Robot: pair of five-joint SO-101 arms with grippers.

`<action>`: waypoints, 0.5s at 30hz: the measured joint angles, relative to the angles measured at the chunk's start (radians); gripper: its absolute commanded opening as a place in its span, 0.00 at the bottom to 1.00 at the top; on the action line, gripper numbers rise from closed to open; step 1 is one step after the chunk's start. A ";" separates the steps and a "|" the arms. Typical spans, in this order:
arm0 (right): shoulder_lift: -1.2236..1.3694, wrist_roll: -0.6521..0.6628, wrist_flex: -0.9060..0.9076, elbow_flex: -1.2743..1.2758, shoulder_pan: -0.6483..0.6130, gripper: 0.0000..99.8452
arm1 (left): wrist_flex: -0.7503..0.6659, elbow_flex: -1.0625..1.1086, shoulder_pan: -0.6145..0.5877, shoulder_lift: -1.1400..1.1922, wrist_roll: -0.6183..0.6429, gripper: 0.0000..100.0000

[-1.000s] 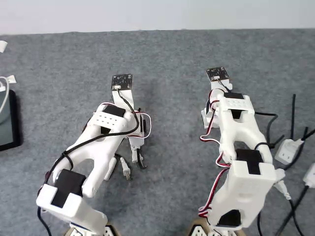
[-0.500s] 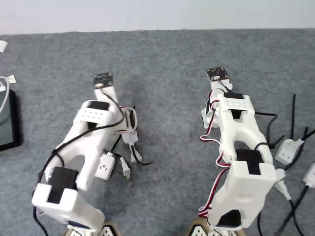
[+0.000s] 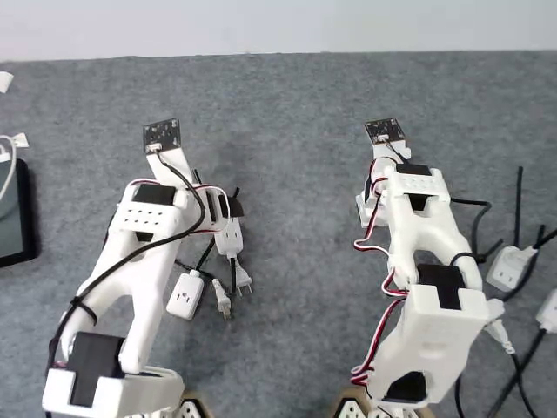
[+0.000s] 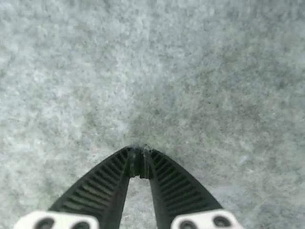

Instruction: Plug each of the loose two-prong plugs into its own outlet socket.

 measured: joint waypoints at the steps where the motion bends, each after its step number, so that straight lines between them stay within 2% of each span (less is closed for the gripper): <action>1: 0.000 0.000 0.000 0.000 0.000 0.01 | 0.000 0.000 0.009 0.000 0.000 0.32; 9: 0.000 0.000 0.000 0.000 0.000 0.01 | 0.000 0.055 0.160 0.000 0.000 0.32; 15: 0.000 0.000 0.000 0.000 0.000 0.01 | -0.005 0.055 0.167 0.061 0.000 0.27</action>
